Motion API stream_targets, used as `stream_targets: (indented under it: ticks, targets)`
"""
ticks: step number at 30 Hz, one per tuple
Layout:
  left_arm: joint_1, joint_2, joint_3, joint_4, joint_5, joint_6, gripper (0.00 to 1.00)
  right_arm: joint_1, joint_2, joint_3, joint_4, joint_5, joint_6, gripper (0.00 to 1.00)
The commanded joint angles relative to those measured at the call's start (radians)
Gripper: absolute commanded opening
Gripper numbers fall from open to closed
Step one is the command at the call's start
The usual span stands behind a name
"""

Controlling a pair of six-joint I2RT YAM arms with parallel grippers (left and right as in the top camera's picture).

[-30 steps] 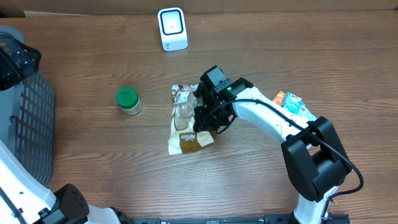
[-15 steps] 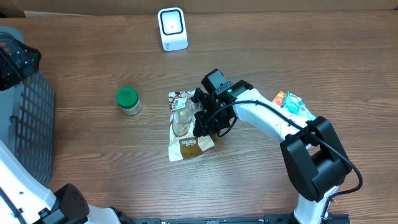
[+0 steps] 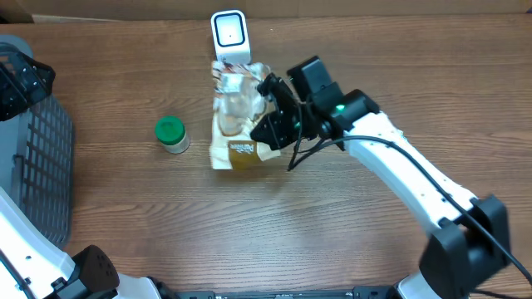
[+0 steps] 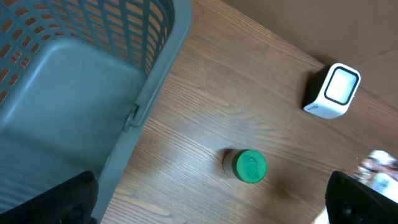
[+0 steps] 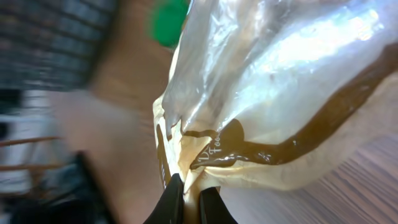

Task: Scan the item barcode
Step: 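Lift the bread bag and carry it toward the scanner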

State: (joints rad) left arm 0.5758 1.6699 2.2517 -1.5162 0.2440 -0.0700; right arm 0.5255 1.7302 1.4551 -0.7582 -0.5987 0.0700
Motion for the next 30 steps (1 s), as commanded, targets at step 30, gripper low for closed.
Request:
stream_targets:
  ticks: [30]
  targets:
    - [0.000,-0.008,0.015,0.002,0.008,0.023,1.00,-0.011,-0.134,0.023,0.100,0.565,-0.014,0.04]
